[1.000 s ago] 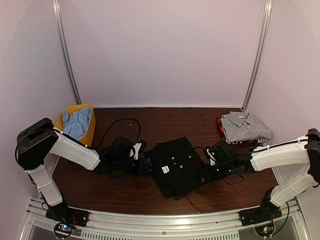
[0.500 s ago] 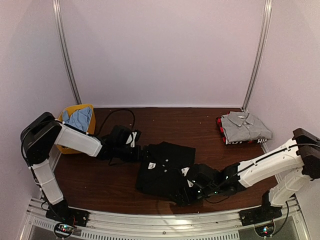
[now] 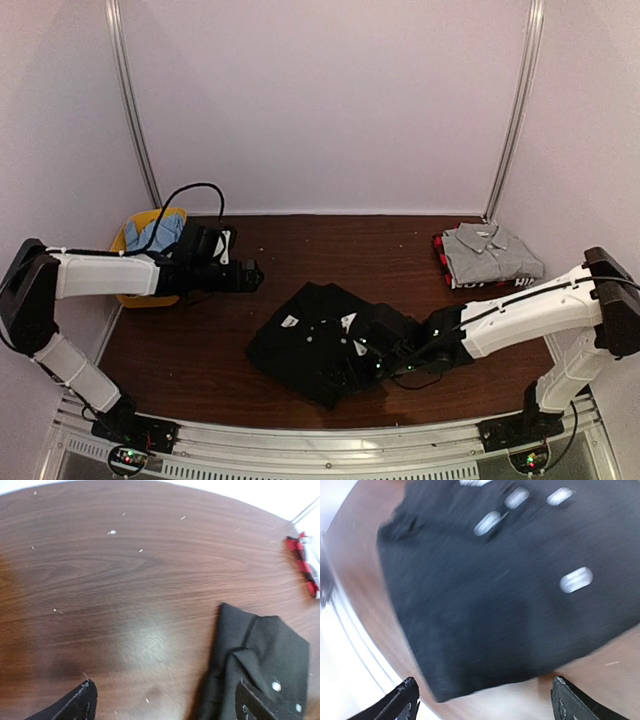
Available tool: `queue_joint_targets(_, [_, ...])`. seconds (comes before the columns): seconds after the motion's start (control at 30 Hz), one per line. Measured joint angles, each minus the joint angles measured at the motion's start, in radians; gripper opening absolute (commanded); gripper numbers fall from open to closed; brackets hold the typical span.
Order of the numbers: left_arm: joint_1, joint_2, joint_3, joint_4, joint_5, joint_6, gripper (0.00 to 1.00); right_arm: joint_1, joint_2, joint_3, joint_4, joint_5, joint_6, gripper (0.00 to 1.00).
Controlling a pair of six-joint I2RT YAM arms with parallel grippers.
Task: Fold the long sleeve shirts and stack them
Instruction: Rotate the square-folded shirt at the center of the board.
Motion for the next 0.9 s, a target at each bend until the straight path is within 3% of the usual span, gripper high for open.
queue_joint_targets(0.23, [-0.042,-0.309,-0.235,0.047,0.072,-0.064,0.98,-0.279,-0.072,0.108,-0.079,-0.03,-0.161,0.97])
queue_joint_targets(0.43, [-0.159,-0.459,-0.388,0.049,0.091,-0.176,0.97,-0.481,0.109,0.279,-0.085,-0.132,-0.312,0.97])
queue_joint_targets(0.63, [-0.273,-0.494,-0.479,0.075,0.084,-0.305,0.91,-0.565,0.329,0.415,-0.112,-0.291,-0.406,0.96])
queue_joint_targets(0.77, [-0.312,-0.494,-0.531,0.11,0.08,-0.384,0.83,-0.582,0.399,0.448,-0.126,-0.381,-0.438,0.88])
queue_joint_targets(0.9, [-0.328,-0.474,-0.568,0.148,0.079,-0.441,0.67,-0.593,0.427,0.447,-0.13,-0.467,-0.452,0.74])
